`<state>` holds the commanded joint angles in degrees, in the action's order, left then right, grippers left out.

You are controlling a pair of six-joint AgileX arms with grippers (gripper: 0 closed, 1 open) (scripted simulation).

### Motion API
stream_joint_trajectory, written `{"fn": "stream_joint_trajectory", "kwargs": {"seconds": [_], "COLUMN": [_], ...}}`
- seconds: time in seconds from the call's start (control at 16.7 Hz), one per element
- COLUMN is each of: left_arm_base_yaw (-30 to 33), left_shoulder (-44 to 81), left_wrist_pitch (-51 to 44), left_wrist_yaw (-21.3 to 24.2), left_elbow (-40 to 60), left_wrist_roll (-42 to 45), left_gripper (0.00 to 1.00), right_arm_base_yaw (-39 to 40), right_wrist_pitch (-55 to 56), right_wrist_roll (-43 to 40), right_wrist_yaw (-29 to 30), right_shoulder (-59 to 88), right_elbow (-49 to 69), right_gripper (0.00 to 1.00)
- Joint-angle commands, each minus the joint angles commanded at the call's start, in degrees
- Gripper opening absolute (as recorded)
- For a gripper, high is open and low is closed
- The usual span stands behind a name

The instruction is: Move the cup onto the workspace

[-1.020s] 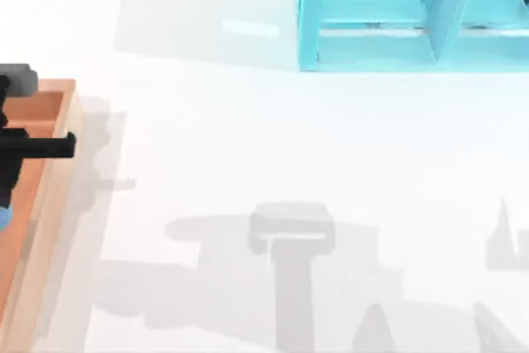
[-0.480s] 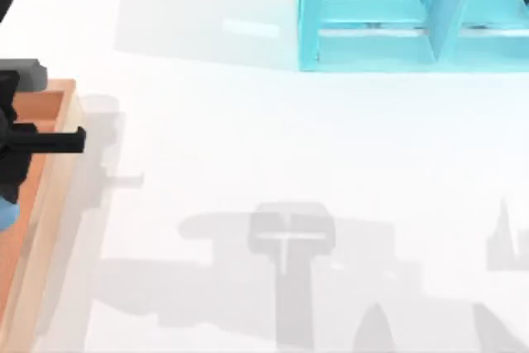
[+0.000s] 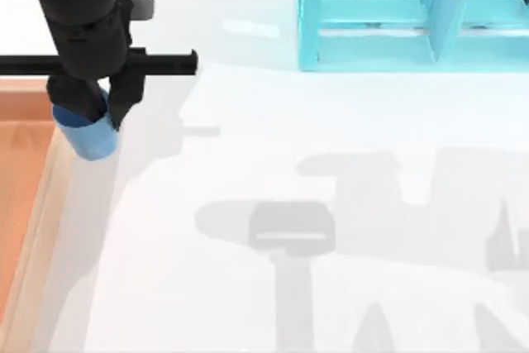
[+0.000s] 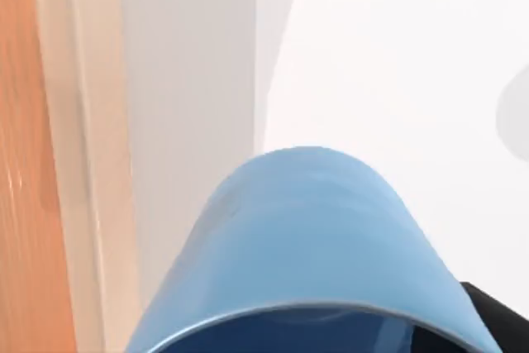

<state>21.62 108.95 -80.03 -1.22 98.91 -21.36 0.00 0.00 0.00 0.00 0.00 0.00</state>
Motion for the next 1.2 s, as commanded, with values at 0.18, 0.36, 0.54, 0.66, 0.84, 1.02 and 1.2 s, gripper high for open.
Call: {"fn": "stream_joint_trajectory", "kwargs": {"seconds": [0.18,0.36,0.54,0.66,0.84,1.02,1.2], "left_arm_base_yaw": [7.11,13.39,17.77,19.11,19.22,18.96,18.76], "left_shoulder": [9.38,17.27,22.49,24.03,24.16,23.8,22.75], "left_wrist_pitch": [-3.9,-6.96,-8.79,-9.3,-9.34,-8.29,-3.17], "left_wrist_yaw": [-0.03,-0.1,-0.36,-0.54,-0.56,-0.44,-0.5], "left_elbow": [11.7,23.13,30.19,32.11,32.27,31.19,25.28], "left_wrist_roll": [-6.44,-12.25,-16.39,-17.65,-17.76,-17.5,-17.06], "left_gripper": [0.0,0.0,0.0,0.0,0.0,0.0,0.0], "right_arm_base_yaw": [0.0,0.0,0.0,0.0,0.0,0.0,0.0], "right_wrist_pitch": [0.0,0.0,0.0,0.0,0.0,0.0,0.0], "right_wrist_roll": [0.0,0.0,0.0,0.0,0.0,0.0,0.0], "right_wrist_yaw": [0.0,0.0,0.0,0.0,0.0,0.0,0.0], "right_shoulder": [0.0,0.0,0.0,0.0,0.0,0.0,0.0], "right_elbow": [0.0,0.0,0.0,0.0,0.0,0.0,0.0], "right_gripper": [1.0,1.0,1.0,1.0,1.0,1.0,1.0]}}
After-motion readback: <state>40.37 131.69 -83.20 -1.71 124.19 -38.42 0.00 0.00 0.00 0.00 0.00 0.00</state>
